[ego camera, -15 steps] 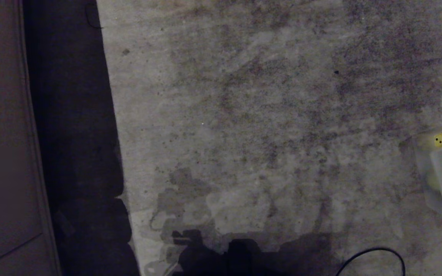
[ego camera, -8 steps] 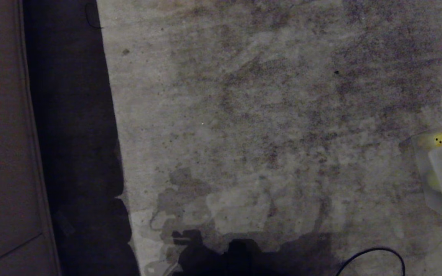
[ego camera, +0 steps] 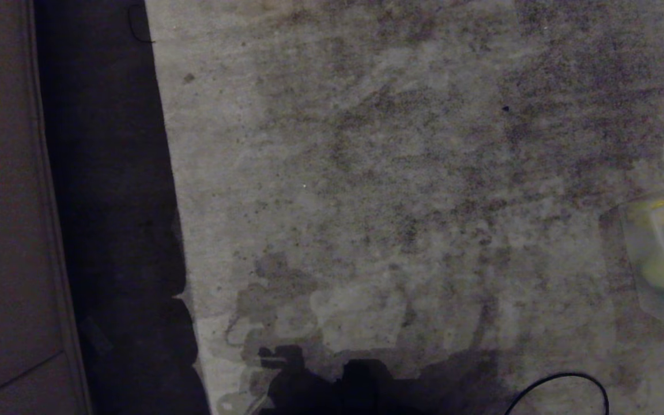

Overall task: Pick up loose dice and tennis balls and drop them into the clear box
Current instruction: Close the lid

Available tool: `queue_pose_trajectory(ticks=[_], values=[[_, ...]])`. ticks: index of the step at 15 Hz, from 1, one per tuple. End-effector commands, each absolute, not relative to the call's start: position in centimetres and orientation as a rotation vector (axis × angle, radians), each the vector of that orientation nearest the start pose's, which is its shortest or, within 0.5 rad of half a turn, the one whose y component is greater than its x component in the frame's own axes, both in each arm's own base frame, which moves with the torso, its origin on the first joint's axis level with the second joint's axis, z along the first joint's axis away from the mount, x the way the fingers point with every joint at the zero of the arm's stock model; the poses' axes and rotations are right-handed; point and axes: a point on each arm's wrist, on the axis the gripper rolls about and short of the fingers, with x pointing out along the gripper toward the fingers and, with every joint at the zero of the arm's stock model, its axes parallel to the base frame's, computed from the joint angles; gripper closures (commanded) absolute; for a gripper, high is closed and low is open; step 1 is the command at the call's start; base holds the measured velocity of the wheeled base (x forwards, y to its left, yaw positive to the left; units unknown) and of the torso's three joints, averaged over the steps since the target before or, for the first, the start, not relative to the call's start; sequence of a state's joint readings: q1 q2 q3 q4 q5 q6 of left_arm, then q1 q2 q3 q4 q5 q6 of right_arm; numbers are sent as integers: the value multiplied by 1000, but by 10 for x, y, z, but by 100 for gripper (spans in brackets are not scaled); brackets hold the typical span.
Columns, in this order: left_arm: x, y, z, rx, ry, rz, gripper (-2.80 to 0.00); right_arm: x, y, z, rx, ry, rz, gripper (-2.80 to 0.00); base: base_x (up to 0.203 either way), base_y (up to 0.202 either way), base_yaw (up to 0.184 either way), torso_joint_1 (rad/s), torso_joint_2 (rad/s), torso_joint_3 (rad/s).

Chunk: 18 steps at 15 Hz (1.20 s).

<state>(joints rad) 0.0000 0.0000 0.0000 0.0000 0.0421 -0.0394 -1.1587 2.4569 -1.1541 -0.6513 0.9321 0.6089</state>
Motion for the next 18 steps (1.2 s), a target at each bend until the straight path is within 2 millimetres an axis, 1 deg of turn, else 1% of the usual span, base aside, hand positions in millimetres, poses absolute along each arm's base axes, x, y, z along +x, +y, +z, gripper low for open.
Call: queue_pose_trajectory(ticks=[1, 2, 4, 6, 9, 18], values=[[-23, 1, 75, -40, 2, 45, 0, 192, -382, -27, 1182, 273, -308, 0, 0, 0, 0, 0, 0, 0], [-23, 1, 75, -40, 2, 43, 0, 193, -382, -31, 1190, 279, -308, 0, 0, 0, 0, 0, 0, 0], [-23, 1, 75, -40, 2, 43, 0, 198, -382, -33, 1186, 275, -299, 0, 0, 0, 0, 0, 0, 0], [-23, 1, 75, -40, 1, 43, 0, 205, -381, -36, 1173, 254, -282, 0, 0, 0, 0, 0, 0, 0], [-23, 1, 75, -40, 2, 43, 0, 208, -382, -33, 1207, 224, -279, 0, 0, 0, 0, 0, 0, 0], [-23, 1, 75, -40, 2, 45, 0, 224, -371, -30, 1206, 251, -245, 0, 0, 0, 0, 0, 0, 0]])
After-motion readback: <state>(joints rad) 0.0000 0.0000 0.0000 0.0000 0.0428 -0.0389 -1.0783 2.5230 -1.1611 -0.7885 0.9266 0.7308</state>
